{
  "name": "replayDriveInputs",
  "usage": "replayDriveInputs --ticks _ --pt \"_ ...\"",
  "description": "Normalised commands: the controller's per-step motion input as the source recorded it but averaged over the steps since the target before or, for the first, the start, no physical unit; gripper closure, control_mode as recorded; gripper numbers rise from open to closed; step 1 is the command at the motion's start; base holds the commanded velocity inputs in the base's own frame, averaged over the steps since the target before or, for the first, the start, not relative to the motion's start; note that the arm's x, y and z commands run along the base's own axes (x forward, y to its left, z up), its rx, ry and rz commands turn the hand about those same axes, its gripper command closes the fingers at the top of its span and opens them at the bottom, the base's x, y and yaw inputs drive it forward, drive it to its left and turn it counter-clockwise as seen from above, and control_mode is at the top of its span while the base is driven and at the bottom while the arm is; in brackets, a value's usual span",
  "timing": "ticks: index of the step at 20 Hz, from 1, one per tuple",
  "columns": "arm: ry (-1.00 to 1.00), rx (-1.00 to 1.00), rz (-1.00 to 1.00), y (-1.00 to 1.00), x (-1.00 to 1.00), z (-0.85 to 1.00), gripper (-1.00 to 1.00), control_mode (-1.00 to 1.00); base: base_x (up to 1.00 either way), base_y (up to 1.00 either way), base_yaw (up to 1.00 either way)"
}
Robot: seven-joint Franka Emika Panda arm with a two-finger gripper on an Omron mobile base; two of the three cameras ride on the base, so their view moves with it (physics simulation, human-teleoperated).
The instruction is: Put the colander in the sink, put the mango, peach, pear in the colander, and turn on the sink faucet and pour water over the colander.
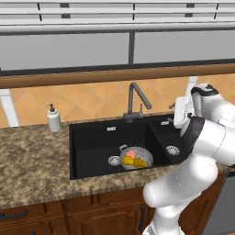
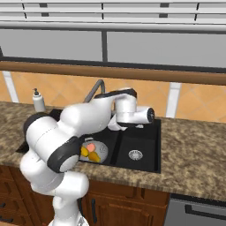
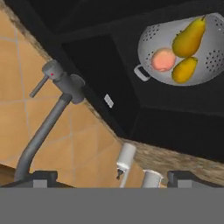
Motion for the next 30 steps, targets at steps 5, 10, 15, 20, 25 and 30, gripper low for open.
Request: replayDriveInputs --ticks 5,10,15,20,25,30 --pt "0.05 0.27 0.0 0.1 0.47 -0.13 -1.0 -1.0 0.0 0.0 0.0" --pt "-0.04 0.14 0.0 0.19 0.53 0.0 -1.0 -1.0 0.0 0.0 0.0" --pt "0.0 0.06 0.0 0.3 0.39 -0.12 -1.0 -1.0 0.0 0.0 0.0" --pt "0.0 0.0 0.0 0.17 0.32 -0.25 -1.0 -1.0 0.0 0.0 0.0" --pt "0.0 0.0 0.0 0.05 0.34 -0.32 -1.0 -1.0 0.0 0.0 0.0" --pt "0.01 0.07 0.0 0.0 0.56 -0.1 -1.0 -1.0 0.0 0.0 0.0"
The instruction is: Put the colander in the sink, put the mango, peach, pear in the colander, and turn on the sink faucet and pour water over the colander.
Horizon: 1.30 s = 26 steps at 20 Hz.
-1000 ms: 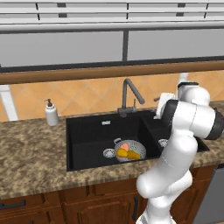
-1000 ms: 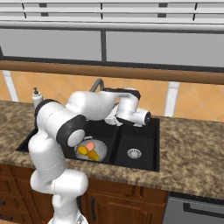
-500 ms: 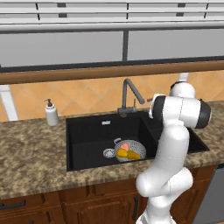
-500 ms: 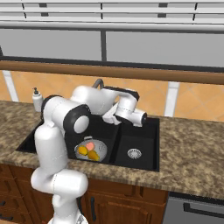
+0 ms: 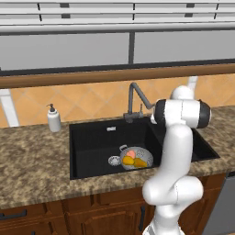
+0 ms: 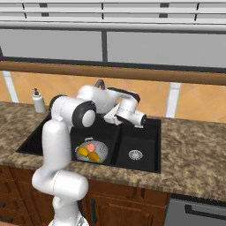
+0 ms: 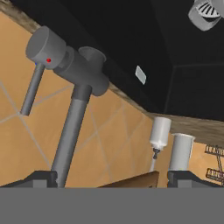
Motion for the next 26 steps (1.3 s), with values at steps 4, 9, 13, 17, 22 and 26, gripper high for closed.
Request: replayDriveInputs --ticks 4,9,13,17,22,26 --pt "0.01 0.12 -0.01 0.0 0.65 -0.03 -1.0 -1.0 0.0 0.0 0.0" --pt "0.03 0.08 -0.02 0.0 0.62 -0.15 -1.0 -1.0 0.0 0.0 0.0" --pt "0.0 0.02 -0.04 0.0 0.44 -0.33 -1.0 -1.0 0.0 0.0 0.0" --pt "0.0 0.0 -0.07 0.02 0.26 -0.4 -1.0 -1.0 0.0 0.0 0.0" --pt "0.0 0.0 -0.11 0.2 0.27 -0.14 -1.0 -1.0 0.0 0.0 0.0" --pt "0.0 0.03 -0.11 0.13 0.39 0.0 -1.0 -1.0 0.0 0.0 0.0"
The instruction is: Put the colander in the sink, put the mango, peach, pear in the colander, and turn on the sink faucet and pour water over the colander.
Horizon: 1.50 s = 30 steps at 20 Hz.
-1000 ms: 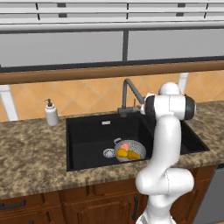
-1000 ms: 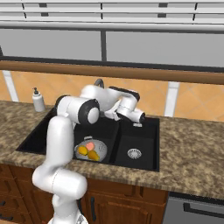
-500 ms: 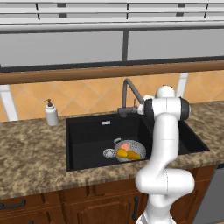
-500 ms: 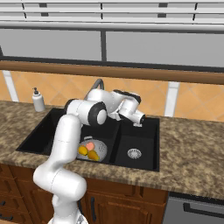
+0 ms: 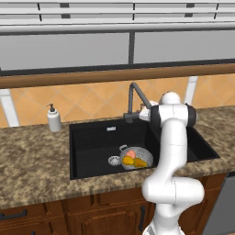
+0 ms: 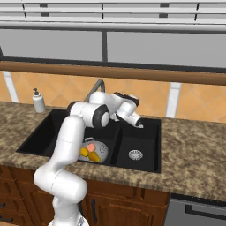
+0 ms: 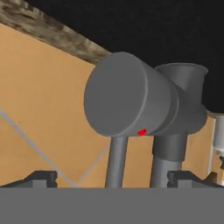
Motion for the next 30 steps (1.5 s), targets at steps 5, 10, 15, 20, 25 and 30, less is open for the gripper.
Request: replayDriveInputs --ticks 5,10,15,20,25,30 --pt "0.0 0.03 -0.11 0.01 0.51 -0.09 -1.0 -1.0 0.0 0.0 0.0" --pt "0.0 0.05 -0.13 -0.02 0.46 -0.18 1.0 -1.0 0.0 0.0 0.0" --pt "-0.03 0.19 -0.19 -0.52 0.26 -0.01 1.0 -1.0 0.0 0.0 0.0" --pt "-0.11 0.24 -0.2 -0.98 0.1 -0.03 1.0 -1.0 0.0 0.0 0.0" --pt "-0.15 0.18 -0.31 -1.0 0.0 -0.17 1.0 -1.0 0.0 0.0 0.0" --pt "-0.1 0.14 -0.34 -1.0 0.0 -0.11 1.0 -1.0 0.0 0.0 0.0"
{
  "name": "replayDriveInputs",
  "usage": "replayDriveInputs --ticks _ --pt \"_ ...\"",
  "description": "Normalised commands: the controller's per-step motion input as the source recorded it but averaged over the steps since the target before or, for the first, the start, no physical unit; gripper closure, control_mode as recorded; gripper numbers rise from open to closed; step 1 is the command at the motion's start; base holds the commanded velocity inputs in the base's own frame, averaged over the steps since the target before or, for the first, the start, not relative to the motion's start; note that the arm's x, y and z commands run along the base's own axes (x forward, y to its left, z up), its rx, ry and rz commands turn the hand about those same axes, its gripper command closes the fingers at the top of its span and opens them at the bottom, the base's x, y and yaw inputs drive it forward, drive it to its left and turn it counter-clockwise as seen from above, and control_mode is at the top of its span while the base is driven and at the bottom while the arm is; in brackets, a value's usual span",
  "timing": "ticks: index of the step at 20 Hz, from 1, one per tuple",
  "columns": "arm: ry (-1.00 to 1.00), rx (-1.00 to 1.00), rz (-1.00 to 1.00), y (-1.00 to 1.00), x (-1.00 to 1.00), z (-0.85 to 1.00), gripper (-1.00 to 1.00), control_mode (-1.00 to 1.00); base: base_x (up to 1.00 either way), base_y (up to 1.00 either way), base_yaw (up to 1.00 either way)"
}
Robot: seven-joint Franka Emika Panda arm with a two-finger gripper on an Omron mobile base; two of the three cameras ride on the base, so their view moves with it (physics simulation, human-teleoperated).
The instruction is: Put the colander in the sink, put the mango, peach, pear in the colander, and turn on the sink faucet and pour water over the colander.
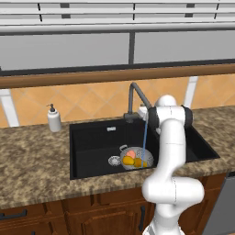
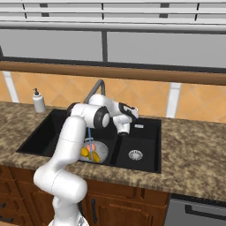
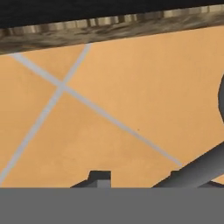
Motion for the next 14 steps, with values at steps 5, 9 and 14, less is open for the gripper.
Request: replayDriveInputs --ticks 5,9,14 --pt "-0.18 0.36 -0.11 -0.96 -0.24 0.44 1.0 -1.0 0.0 0.0 0.0" --pt "-0.36 0.5 0.0 -0.75 -0.92 1.0 1.0 -1.0 0.0 0.0 0.0" --pt "-0.47 0.38 0.0 -0.42 -1.0 0.96 1.0 -1.0 0.0 0.0 0.0"
